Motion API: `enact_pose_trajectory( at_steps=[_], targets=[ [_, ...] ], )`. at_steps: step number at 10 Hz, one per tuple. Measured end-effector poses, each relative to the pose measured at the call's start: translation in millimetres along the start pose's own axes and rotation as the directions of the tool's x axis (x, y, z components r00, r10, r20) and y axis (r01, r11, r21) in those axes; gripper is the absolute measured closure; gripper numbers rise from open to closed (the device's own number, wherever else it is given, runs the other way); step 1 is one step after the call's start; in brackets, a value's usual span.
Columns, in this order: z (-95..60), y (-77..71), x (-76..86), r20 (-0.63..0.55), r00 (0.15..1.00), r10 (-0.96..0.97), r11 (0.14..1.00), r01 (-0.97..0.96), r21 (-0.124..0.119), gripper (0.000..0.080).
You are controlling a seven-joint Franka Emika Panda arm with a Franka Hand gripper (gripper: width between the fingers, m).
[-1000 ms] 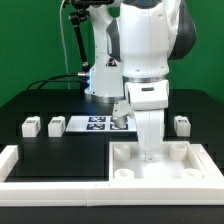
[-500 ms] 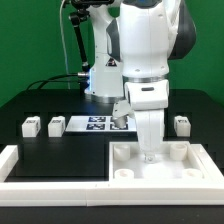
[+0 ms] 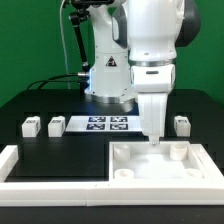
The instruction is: Assemble square table
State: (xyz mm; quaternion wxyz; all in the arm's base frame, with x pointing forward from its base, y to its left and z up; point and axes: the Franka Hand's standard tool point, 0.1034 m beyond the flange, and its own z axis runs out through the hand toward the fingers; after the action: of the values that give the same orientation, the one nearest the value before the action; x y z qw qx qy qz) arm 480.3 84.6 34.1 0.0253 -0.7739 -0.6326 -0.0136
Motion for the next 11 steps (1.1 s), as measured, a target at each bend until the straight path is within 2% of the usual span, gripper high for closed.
enact_pose_trajectory(
  at_steps=[1, 3, 6, 9, 10, 11],
  targets=[
    [-4.2, -4.5, 9.7, 0.003, 0.993, 0.120, 0.993, -0.120, 0.001, 0.0150],
    [-16.3, -3.9, 23.7, -0.003, 0.970, 0.244, 0.970, -0.244, -0.017, 0.0150],
    [-16.6, -3.2, 24.6, -0.007, 0.911, 0.412, 0.911, -0.412, -0.016, 0.0150],
    [-16.4, -3.7, 25.2, -0.009, 0.808, 0.589, 0.808, -0.589, -0.013, 0.0150],
    [-15.9, -9.8, 31.4, -0.001, 0.715, 0.699, 0.715, -0.699, -0.011, 0.0150],
    [-16.3, -32.0, 54.3, 0.009, 0.640, 0.768, 0.640, -0.768, -0.006, 0.0150]
  ],
)
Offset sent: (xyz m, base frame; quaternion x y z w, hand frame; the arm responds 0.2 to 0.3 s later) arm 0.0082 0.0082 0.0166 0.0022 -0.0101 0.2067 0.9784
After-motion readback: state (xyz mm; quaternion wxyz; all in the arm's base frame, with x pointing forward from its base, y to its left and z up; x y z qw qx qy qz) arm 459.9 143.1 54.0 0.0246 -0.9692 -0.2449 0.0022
